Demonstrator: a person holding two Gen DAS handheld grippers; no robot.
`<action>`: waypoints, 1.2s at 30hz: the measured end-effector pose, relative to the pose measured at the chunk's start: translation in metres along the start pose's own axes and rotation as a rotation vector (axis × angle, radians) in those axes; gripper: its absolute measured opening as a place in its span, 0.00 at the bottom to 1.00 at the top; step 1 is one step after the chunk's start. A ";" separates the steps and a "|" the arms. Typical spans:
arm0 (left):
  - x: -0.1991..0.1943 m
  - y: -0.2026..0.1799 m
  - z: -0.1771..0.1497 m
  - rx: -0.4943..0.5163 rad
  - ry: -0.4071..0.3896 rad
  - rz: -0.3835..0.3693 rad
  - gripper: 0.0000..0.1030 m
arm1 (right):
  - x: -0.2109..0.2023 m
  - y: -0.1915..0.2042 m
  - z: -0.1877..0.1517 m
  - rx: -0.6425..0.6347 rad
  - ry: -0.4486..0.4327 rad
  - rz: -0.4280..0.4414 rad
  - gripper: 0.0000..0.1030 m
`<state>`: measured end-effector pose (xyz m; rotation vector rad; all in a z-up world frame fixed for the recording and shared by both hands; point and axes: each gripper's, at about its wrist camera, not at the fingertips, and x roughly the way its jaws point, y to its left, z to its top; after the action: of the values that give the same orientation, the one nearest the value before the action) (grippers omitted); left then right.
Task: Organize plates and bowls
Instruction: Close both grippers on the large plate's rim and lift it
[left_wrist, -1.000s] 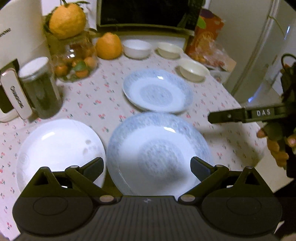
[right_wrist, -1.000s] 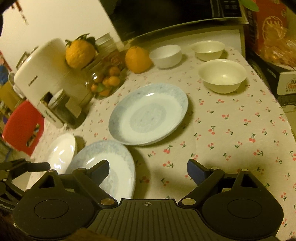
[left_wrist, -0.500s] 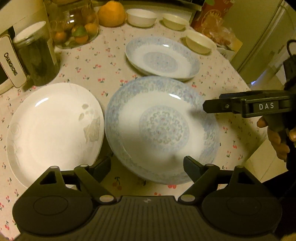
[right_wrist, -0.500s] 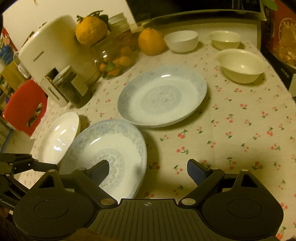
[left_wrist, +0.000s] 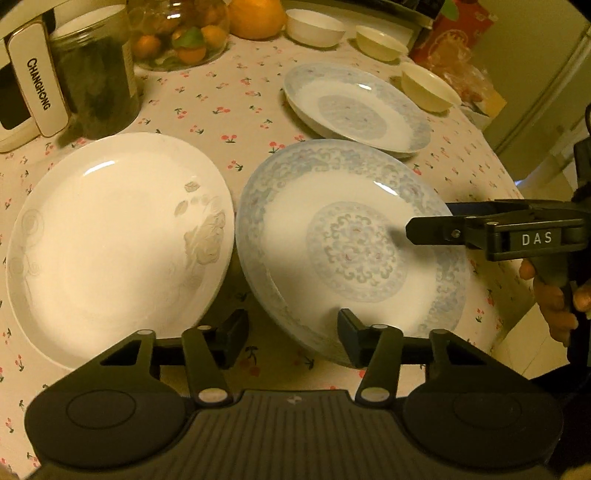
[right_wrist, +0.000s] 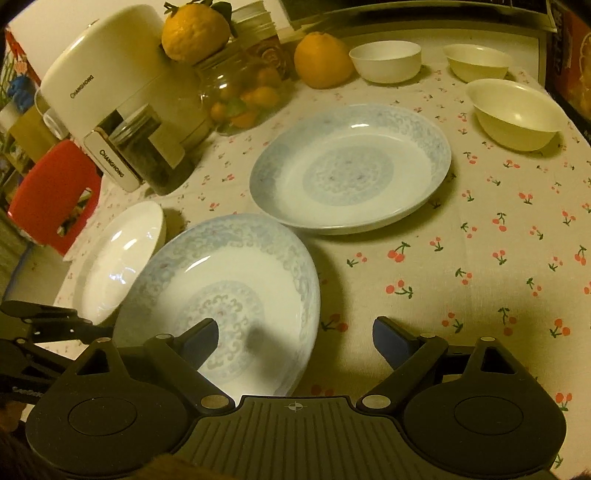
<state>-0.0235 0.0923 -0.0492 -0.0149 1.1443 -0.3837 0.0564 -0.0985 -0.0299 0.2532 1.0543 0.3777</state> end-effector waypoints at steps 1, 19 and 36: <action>0.000 0.000 0.000 0.002 -0.007 0.001 0.44 | 0.000 0.000 0.000 0.002 -0.005 -0.001 0.88; 0.000 -0.004 -0.001 0.062 -0.061 0.024 0.28 | 0.000 -0.006 0.003 0.006 -0.022 0.008 0.15; -0.017 -0.007 -0.007 0.104 -0.119 -0.038 0.22 | -0.024 -0.009 0.001 0.023 -0.054 0.009 0.15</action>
<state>-0.0380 0.0922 -0.0361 0.0311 1.0065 -0.4699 0.0479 -0.1168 -0.0134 0.2869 1.0049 0.3654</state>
